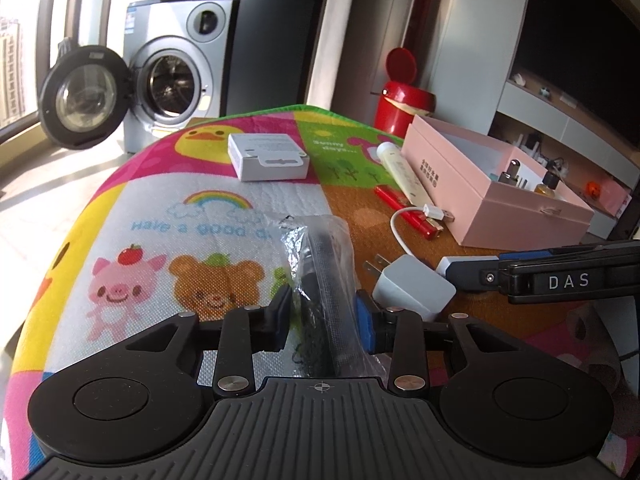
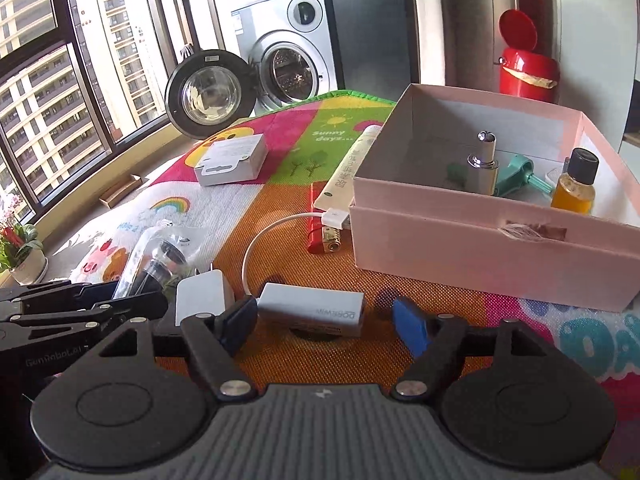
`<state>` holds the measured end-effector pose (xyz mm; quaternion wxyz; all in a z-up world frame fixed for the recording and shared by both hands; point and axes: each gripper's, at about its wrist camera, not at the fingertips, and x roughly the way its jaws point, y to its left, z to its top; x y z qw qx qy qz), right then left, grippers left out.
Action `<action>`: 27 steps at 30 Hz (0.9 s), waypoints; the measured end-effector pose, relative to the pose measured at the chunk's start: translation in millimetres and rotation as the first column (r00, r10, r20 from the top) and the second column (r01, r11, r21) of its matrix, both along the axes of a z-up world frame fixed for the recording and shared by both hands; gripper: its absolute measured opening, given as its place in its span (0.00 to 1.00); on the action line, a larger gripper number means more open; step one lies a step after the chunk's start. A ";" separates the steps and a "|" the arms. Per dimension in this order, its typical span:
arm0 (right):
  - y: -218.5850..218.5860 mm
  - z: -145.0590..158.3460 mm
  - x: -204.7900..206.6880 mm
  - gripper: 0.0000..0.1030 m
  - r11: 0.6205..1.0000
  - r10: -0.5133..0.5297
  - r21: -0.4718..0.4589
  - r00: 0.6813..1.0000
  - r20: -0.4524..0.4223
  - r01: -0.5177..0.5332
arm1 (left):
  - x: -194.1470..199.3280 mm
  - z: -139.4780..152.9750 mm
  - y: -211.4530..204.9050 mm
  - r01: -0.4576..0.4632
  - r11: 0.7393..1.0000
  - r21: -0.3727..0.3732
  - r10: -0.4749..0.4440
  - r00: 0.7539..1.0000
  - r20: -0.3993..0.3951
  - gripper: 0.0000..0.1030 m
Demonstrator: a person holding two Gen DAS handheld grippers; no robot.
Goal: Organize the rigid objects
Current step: 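Grasp the grey USB adapter with the right tool while the left tool lifts the bag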
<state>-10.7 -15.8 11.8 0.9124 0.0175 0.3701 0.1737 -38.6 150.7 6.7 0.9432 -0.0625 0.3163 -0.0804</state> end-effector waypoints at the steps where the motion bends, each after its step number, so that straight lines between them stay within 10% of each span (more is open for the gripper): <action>1: 3.2 -0.6 0.6 0.75 1.000 0.000 -0.008 1.000 0.009 0.000 | 0.0 0.0 0.0 0.000 1.000 0.000 0.000 1.000 0.000 0.37; 14: 3.4 7.9 -19.8 0.60 0.993 0.096 -0.078 0.994 0.061 -0.091 | -2.3 1.4 0.1 -0.019 1.000 0.002 0.019 1.000 0.006 0.24; 27: -67.7 122.6 -117.1 0.59 0.989 0.117 -0.132 0.923 0.366 -0.073 | -68.5 62.5 -28.1 0.235 0.972 0.000 -0.233 0.962 0.140 0.23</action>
